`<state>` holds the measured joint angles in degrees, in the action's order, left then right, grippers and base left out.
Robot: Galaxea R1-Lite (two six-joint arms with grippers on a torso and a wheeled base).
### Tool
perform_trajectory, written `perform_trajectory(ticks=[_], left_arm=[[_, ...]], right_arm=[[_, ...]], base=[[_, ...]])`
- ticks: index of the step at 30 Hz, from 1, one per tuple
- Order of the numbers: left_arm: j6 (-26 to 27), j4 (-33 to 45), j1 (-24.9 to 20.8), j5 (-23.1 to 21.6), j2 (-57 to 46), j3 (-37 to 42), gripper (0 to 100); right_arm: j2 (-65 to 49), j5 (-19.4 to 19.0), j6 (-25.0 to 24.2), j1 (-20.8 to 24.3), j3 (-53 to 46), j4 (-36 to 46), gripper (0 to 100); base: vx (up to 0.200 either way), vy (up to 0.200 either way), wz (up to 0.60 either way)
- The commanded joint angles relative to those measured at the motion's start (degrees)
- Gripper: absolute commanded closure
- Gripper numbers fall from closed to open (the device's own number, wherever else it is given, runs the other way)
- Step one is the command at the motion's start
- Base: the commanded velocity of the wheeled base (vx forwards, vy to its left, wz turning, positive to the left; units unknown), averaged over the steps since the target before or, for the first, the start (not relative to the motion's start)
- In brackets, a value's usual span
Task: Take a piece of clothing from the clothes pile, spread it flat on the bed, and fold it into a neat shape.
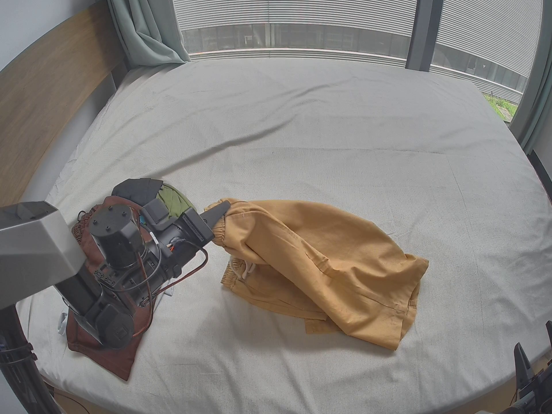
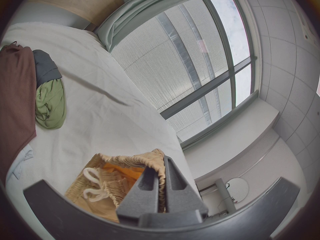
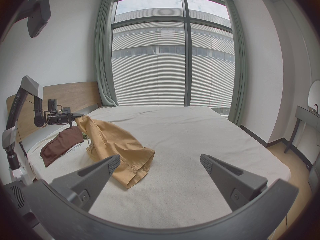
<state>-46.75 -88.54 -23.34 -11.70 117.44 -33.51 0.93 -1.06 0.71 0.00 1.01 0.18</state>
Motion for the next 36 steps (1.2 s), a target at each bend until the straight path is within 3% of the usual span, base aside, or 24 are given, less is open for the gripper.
perform_trajectory(ticks=[1,21,27,30,31,33,36], left_arm=[[2.01,-0.32,0.23,-0.25,4.37,0.73,100],[4.12,-0.32,0.23,0.1,5.6,0.82,100],[5.97,-0.32,0.67,0.1,6.04,0.9,100],[6.15,-0.32,0.58,0.19,6.48,0.82,100],[6.5,-0.41,0.58,0.19,6.48,0.82,100],[6.85,-0.41,0.67,0.19,6.31,0.9,100],[6.94,-0.41,0.84,0.19,6.31,0.9,100]], right_arm=[[-0.93,-0.08,0.26,0.0,-1.01,-0.01,0],[-0.93,-0.08,1.23,0.09,-0.92,-1.41,0],[2.94,-0.17,2.11,0.35,7.78,-4.84,0],[8.13,-0.17,-0.53,2.72,11.38,-3.7,0],[11.91,-0.52,-5.19,5.01,13.14,-3.08,0],[16.65,-1.05,-9.67,7.73,15.16,-3.0,0],[23.24,-1.14,-11.96,10.37,17.45,-3.52,0]], base=[[0.0,0.0,0.0],[0.0,0.0,0.0],[0.0,0.0,0.0],[0.0,0.0,0.0],[0.0,0.0,0.0],[0.0,0.0,0.0],[0.0,0.0,0.0]])
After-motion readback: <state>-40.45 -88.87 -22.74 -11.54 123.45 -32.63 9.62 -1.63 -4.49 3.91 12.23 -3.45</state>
